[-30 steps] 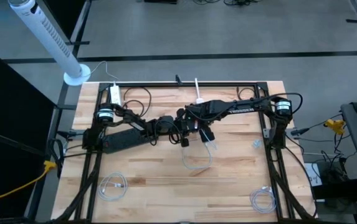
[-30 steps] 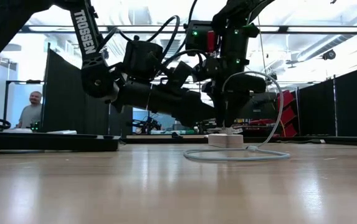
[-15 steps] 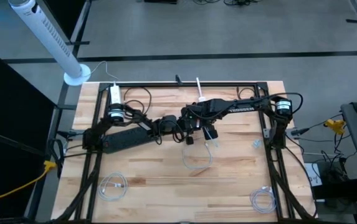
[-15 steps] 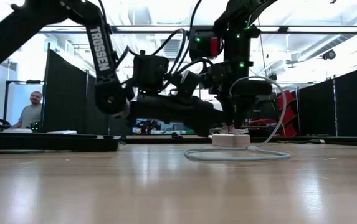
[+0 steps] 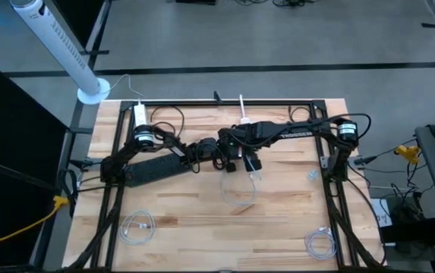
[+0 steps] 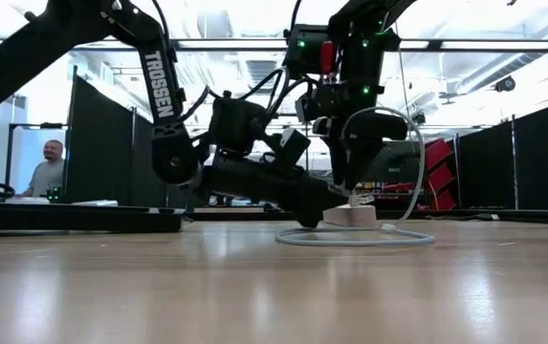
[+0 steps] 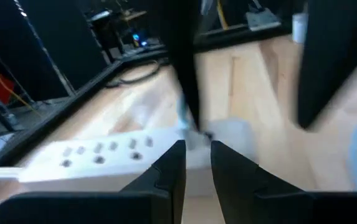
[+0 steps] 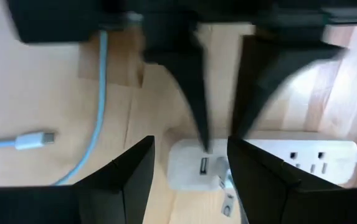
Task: Insert USB
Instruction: Insert the light blue USB cable into the right white outlet
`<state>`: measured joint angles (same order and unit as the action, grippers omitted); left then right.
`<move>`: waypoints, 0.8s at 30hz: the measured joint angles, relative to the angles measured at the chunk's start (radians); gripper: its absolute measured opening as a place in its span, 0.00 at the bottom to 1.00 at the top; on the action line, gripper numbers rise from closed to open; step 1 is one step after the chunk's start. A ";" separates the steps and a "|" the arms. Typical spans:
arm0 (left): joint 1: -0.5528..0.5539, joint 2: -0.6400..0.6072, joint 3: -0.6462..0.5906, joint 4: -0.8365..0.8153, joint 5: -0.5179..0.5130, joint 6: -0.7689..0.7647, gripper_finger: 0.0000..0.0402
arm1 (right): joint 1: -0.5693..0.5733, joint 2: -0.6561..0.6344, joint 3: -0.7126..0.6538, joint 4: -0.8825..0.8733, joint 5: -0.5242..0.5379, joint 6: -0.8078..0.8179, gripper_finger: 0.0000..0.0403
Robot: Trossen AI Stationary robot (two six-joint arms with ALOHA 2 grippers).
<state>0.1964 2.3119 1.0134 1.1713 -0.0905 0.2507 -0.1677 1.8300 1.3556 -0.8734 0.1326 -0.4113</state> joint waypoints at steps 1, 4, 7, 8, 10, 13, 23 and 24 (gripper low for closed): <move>0.000 0.000 0.006 -0.001 0.001 0.003 0.16 | 0.000 -0.001 0.000 0.002 -0.012 0.001 0.46; 0.005 0.000 0.024 -0.001 0.005 0.020 0.16 | -0.001 -0.003 -0.001 0.011 -0.044 0.000 0.46; 0.013 0.000 0.060 -0.054 0.041 0.025 0.16 | 0.000 -0.003 -0.001 0.023 -0.055 0.000 0.46; 0.017 0.000 0.078 -0.093 0.055 0.025 0.16 | 0.000 -0.003 -0.001 0.027 -0.056 0.000 0.46; 0.021 0.002 0.115 -0.171 0.067 0.031 0.16 | 0.000 -0.003 -0.001 0.020 -0.055 0.007 0.46; 0.026 0.016 0.162 -0.248 0.077 0.036 0.16 | -0.001 -0.003 -0.005 0.004 -0.054 0.023 0.46; 0.027 0.021 0.150 -0.330 0.086 -0.009 0.16 | -0.001 -0.006 -0.005 -0.033 -0.059 0.047 0.46; 0.027 0.021 0.148 -0.338 0.088 -0.022 0.16 | 0.000 -0.009 -0.003 -0.047 -0.057 0.049 0.46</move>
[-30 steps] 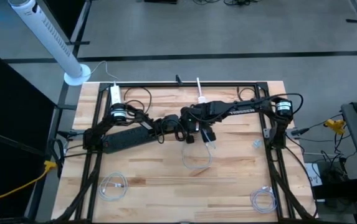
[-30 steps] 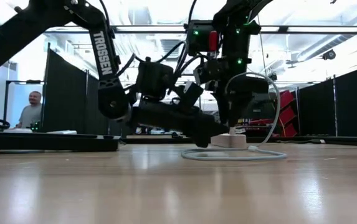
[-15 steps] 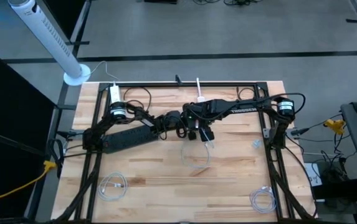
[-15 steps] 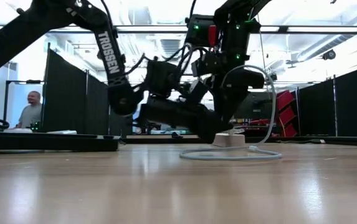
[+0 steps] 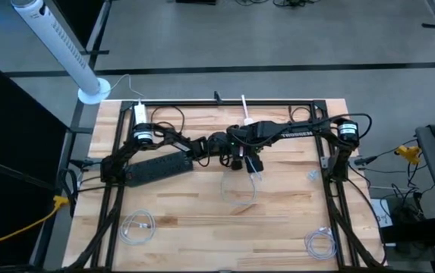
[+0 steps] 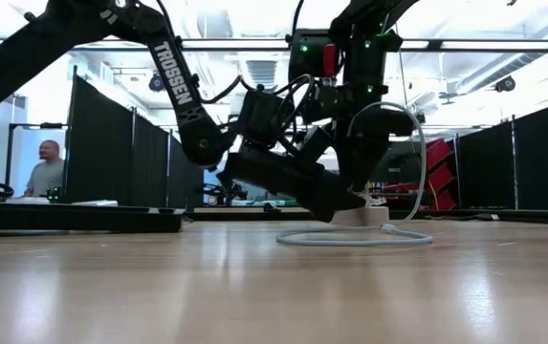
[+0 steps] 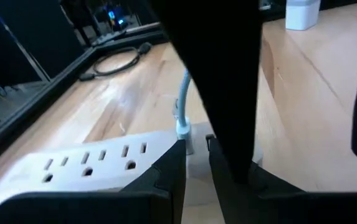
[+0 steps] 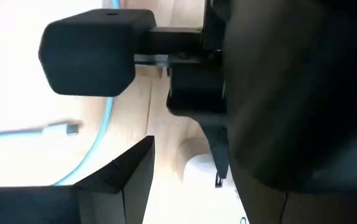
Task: Insert USB
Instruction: Insert the light blue USB cable into the right white outlet
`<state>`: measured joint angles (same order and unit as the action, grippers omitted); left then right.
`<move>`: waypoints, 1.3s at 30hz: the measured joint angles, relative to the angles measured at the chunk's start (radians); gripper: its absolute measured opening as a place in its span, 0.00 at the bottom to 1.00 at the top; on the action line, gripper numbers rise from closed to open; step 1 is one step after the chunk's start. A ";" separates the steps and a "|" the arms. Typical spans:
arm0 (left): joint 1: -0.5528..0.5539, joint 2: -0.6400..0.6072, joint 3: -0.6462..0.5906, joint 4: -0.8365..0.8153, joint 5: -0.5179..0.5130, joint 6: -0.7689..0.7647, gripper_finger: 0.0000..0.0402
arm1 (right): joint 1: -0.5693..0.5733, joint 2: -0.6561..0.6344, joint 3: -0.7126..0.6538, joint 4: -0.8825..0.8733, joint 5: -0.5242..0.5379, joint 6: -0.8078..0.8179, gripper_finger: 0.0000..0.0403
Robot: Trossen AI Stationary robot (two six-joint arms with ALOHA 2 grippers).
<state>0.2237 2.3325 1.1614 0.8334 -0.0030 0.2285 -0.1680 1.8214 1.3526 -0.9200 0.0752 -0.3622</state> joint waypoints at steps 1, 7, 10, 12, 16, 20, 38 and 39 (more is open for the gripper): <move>0.000 0.000 -0.002 -0.009 0.001 -0.012 0.16 | 0.000 -0.003 0.002 -0.011 0.000 0.004 0.46; -0.004 -0.003 -0.010 -0.029 0.003 -0.044 0.16 | -0.004 -0.004 0.002 -0.064 0.010 0.003 0.46; -0.005 -0.005 -0.012 -0.031 0.010 -0.060 0.16 | -0.008 -0.004 0.003 -0.090 0.053 0.006 0.46; -0.006 -0.009 -0.013 -0.038 0.010 -0.069 0.16 | -0.012 -0.006 0.004 -0.113 0.079 0.007 0.46; -0.010 -0.021 -0.027 -0.101 0.012 -0.107 0.16 | -0.028 -0.007 0.001 -0.154 0.086 0.008 0.46; -0.020 -0.070 -0.042 -0.231 0.008 -0.091 0.16 | -0.049 -0.016 0.000 -0.172 0.085 0.006 0.46; -0.031 -0.310 -0.374 0.028 -0.043 -0.050 0.16 | -0.029 -0.016 0.042 -0.020 0.075 -0.049 0.46; -0.031 -0.322 -0.412 0.069 -0.049 -0.061 0.16 | -0.022 -0.016 0.050 -0.007 0.075 -0.051 0.46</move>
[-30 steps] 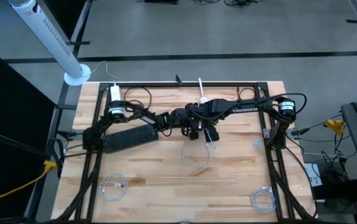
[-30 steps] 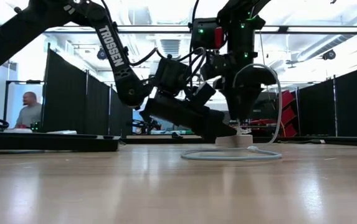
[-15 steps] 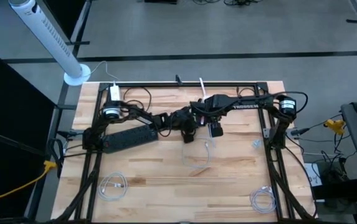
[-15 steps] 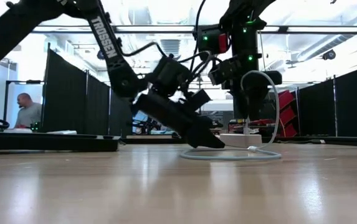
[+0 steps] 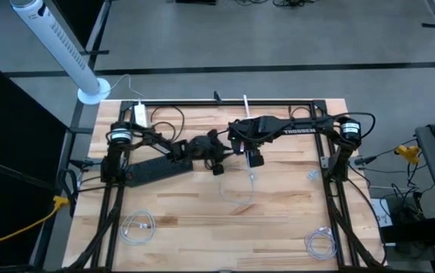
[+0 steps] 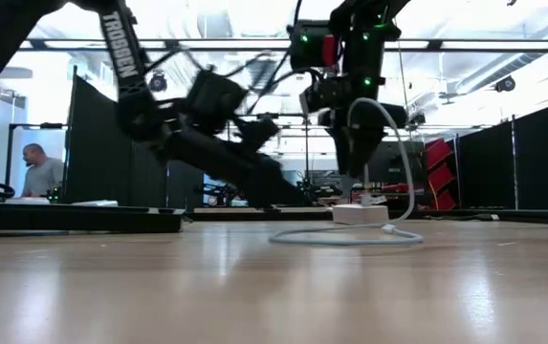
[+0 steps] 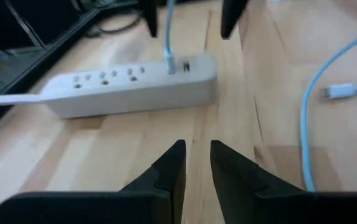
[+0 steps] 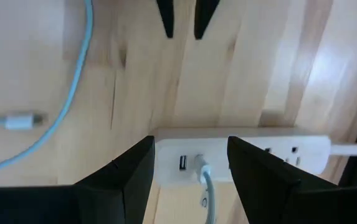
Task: Insert USB
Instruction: Insert the light blue USB cable into the right white outlet
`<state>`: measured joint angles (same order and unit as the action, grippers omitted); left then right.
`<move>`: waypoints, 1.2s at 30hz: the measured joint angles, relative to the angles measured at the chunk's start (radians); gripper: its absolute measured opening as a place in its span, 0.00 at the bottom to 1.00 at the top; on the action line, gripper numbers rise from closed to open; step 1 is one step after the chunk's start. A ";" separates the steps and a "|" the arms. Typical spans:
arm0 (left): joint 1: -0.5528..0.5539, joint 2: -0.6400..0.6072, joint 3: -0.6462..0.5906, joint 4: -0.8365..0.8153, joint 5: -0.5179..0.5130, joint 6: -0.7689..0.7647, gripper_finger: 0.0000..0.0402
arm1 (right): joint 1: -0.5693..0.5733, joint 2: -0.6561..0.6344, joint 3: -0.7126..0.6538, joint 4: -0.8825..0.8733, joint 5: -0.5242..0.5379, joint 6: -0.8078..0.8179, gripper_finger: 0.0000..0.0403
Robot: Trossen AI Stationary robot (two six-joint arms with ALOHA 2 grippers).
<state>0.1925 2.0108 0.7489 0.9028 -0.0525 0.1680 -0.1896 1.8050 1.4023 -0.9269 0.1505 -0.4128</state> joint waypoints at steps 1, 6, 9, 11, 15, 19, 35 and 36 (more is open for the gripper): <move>0.000 -0.013 -0.033 0.044 -0.008 -0.010 0.16 | 0.007 0.000 0.007 0.025 0.000 -0.006 0.46; 0.000 -0.096 -0.162 0.127 -0.018 -0.045 0.16 | 0.052 0.000 0.055 0.165 -0.004 -0.037 0.46; -0.008 -0.138 -0.204 0.133 -0.019 -0.055 0.16 | 0.081 0.000 0.085 0.246 -0.047 -0.057 0.46; -0.012 -0.154 -0.219 0.138 -0.025 -0.057 0.16 | 0.102 0.000 0.106 0.266 -0.053 -0.069 0.46; -0.021 -0.161 -0.230 0.145 -0.039 -0.051 0.16 | 0.131 0.000 0.140 0.276 -0.053 -0.074 0.46; -0.022 -0.162 -0.211 0.156 -0.041 -0.031 0.16 | 0.145 0.000 0.146 0.272 -0.054 -0.043 0.46; 0.028 0.130 0.209 0.005 -0.043 0.075 0.16 | 0.163 0.000 0.142 -0.016 -0.055 0.150 0.46; 0.033 0.143 0.226 -0.001 -0.043 0.074 0.16 | 0.166 0.000 0.142 -0.023 -0.055 0.152 0.46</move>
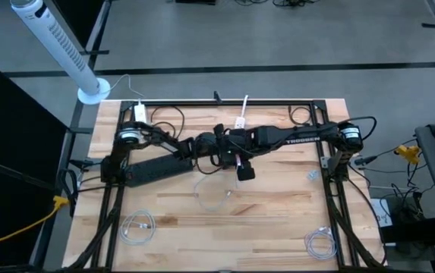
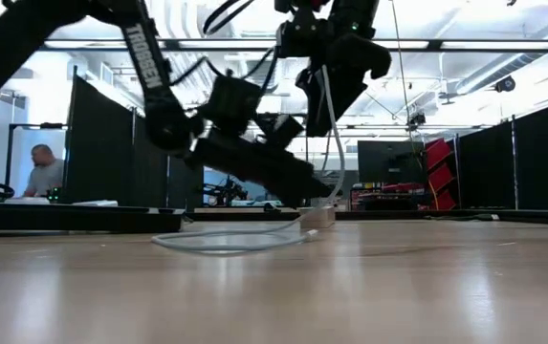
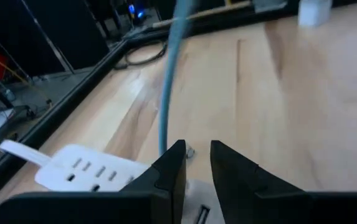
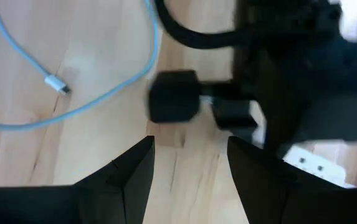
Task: Insert USB
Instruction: Insert the light blue USB cable into the right white outlet
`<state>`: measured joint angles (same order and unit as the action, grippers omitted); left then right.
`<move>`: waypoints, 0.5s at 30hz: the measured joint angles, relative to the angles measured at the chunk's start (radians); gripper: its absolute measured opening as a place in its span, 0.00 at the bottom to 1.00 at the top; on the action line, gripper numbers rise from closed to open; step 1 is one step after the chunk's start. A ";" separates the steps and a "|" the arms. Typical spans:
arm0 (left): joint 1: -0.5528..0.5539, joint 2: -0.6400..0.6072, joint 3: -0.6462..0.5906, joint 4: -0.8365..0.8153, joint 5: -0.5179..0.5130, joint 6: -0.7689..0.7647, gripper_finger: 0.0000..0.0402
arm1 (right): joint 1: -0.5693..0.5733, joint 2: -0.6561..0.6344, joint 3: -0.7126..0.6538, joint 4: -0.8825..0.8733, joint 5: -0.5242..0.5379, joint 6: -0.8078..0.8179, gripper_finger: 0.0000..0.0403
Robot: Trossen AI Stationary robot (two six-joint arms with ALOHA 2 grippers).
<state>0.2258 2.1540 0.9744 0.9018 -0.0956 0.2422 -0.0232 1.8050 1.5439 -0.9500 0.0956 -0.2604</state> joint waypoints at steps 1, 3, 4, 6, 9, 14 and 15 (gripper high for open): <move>0.005 0.010 0.011 -0.003 0.000 -0.002 0.16 | 0.005 0.000 0.000 -0.005 0.000 0.000 0.46; 0.015 0.026 0.024 -0.008 0.001 -0.011 0.16 | 0.011 0.000 0.000 -0.009 0.000 -0.001 0.46; 0.019 0.029 0.025 -0.009 0.002 -0.016 0.16 | 0.015 0.000 0.000 -0.012 -0.001 -0.001 0.46; 0.028 0.030 0.025 -0.025 0.002 -0.027 0.16 | 0.019 0.000 0.000 -0.010 -0.003 -0.003 0.46; 0.035 0.035 0.028 -0.077 0.001 -0.052 0.16 | 0.019 0.000 0.000 -0.013 -0.017 -0.012 0.46; 0.031 0.062 0.026 -0.101 0.001 -0.098 0.16 | 0.009 -0.003 0.000 -0.068 0.002 -0.018 0.46; 0.029 0.068 0.026 -0.099 0.006 -0.113 0.16 | 0.004 -0.004 0.000 -0.088 0.016 -0.014 0.46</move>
<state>0.2545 2.2221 1.0008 0.8024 -0.0899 0.1295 -0.0195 1.8011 1.5436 -1.0380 0.1112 -0.2747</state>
